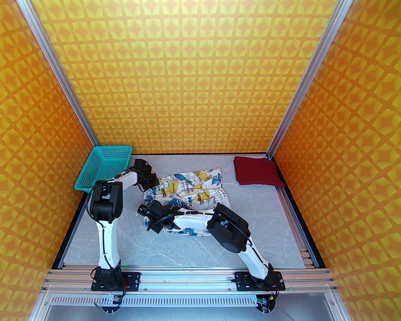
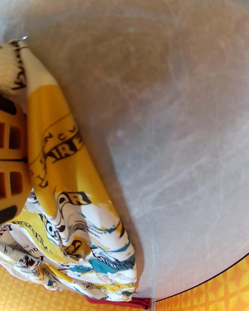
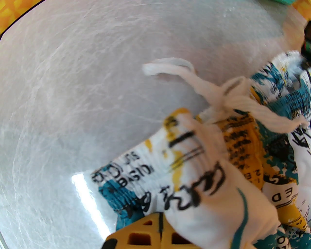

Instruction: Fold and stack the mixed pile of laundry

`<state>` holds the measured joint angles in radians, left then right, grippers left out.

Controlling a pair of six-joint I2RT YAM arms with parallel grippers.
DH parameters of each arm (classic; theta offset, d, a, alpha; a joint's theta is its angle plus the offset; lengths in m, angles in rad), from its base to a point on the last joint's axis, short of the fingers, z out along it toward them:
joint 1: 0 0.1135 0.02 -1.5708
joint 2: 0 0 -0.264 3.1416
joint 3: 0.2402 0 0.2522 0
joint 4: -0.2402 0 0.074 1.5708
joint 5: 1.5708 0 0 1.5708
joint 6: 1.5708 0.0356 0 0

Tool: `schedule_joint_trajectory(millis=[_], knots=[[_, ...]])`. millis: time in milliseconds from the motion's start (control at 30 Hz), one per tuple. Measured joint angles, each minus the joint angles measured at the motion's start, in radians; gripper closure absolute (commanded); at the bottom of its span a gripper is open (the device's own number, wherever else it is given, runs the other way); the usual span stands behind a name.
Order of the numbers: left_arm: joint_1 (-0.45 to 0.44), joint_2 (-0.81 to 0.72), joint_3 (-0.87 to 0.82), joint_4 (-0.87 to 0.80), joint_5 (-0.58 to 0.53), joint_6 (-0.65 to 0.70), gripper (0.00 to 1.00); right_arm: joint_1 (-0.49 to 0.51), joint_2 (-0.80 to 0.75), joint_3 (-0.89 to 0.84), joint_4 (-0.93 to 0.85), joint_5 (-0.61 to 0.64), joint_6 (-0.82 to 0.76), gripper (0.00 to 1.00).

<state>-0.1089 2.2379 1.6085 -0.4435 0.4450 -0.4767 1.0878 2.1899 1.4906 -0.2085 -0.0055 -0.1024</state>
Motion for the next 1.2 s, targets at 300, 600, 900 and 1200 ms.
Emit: schedule_joint_trajectory(millis=[300,600,900,1200], knots=[[0.0,0.047,0.065,-0.01,0.031,0.0,0.99,0.083,-0.069,-0.098,0.005,-0.013,-0.004,1.0],[0.0,0.058,0.082,-0.021,0.04,0.0,0.95,0.111,-0.105,-0.119,-0.03,-0.059,0.051,0.93],[0.0,0.024,0.064,-0.027,0.031,0.014,0.87,0.056,-0.496,-0.297,-0.129,-0.075,0.211,0.78],[-0.037,-0.164,-0.009,-0.008,0.026,0.014,0.9,-0.315,-0.692,-0.577,-0.3,0.063,0.447,0.8]])
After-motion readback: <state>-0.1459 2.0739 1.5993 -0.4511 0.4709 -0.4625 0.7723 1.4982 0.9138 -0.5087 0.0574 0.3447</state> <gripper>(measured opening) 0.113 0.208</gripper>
